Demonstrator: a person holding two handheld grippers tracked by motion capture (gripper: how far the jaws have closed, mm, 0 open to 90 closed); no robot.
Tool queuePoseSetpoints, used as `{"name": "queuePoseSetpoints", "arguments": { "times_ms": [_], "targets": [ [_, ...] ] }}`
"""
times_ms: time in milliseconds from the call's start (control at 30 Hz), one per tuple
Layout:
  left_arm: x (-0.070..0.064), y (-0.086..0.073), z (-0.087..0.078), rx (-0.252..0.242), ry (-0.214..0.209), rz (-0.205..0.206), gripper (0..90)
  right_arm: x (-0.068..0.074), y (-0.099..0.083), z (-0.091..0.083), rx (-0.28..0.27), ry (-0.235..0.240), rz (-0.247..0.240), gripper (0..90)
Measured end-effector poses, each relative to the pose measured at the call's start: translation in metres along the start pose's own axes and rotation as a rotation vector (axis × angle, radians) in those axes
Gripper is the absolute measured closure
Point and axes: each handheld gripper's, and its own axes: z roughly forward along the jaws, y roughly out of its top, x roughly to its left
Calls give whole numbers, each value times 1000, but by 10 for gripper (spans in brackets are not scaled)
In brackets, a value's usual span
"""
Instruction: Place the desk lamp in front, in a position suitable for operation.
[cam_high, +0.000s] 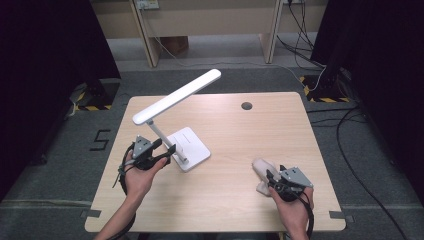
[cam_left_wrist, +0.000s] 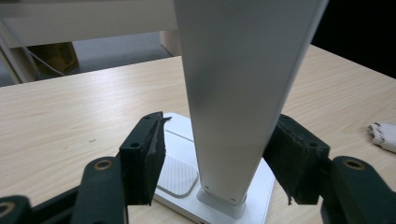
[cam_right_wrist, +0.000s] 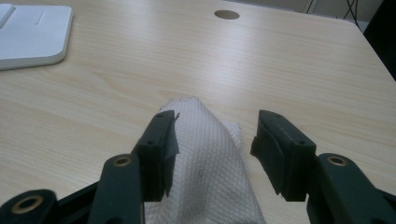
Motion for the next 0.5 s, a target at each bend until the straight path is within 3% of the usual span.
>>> {"name": "queuePoseSetpoints", "arguments": {
  "times_ms": [267, 300, 333, 400, 500],
  "targets": [
    [-6, 3, -1, -9, 27, 0, 424, 9, 8, -1, -20, 7, -32, 485],
    [-6, 5, -1, -14, 38, -4, 428, 22, 19, 3, -42, 60, -38, 488],
    [-6, 5, -1, -14, 38, -4, 432, 22, 19, 3, -42, 60, -38, 488],
    [-9, 8, -2, -20, 41, -15, 436, 40, 32, 14, -55, 117, -69, 493],
    [-12, 11, -2, -22, 62, -20, 450, 72, 51, 37, -51, 239, -53, 516]
  ]
}}
